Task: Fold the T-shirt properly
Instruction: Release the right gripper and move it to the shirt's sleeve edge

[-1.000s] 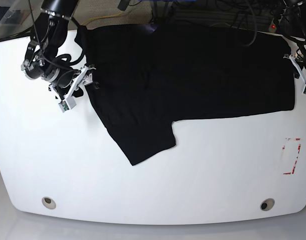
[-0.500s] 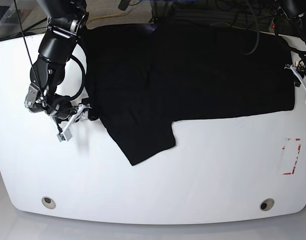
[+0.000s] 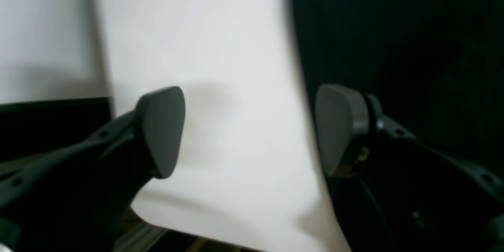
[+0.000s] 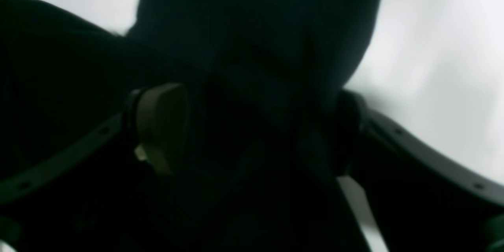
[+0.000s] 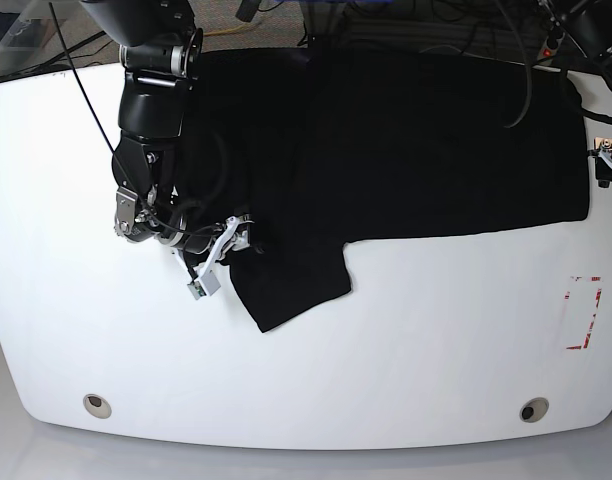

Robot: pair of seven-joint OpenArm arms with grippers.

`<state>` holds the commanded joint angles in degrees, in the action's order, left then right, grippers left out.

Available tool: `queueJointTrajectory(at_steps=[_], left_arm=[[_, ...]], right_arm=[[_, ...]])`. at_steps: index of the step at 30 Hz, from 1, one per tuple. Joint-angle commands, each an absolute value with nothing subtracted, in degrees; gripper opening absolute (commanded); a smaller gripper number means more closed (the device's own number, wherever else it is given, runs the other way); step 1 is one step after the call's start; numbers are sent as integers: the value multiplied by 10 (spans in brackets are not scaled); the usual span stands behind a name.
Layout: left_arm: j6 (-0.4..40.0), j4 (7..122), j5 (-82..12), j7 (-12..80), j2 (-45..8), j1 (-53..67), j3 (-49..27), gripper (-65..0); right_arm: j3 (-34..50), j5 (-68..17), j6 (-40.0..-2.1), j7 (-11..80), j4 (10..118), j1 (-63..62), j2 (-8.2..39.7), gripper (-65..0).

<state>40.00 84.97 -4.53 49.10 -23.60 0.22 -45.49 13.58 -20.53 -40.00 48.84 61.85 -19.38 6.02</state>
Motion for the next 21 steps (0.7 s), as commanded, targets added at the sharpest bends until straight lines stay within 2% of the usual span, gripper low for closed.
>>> queueJointTrajectory(at_steps=[3,5,8,21], left_arm=[[383,807,-45,488,-237,-23,-458,-153],[371,765,-45,487,-239,-42,-456,-153],[369,721,-45,474,-239,-68,-456,-153],[371,592,-49,446,-239,-129,-383,-153]], right_arm=[[136,-205,-400,483,618,-195,59,-379],[135,-205,-400,483,618,-196,59,-530],[134,-205,-400,484,618,-201,59,-650],[134,-205,-400,485,618,-203,61,-650]])
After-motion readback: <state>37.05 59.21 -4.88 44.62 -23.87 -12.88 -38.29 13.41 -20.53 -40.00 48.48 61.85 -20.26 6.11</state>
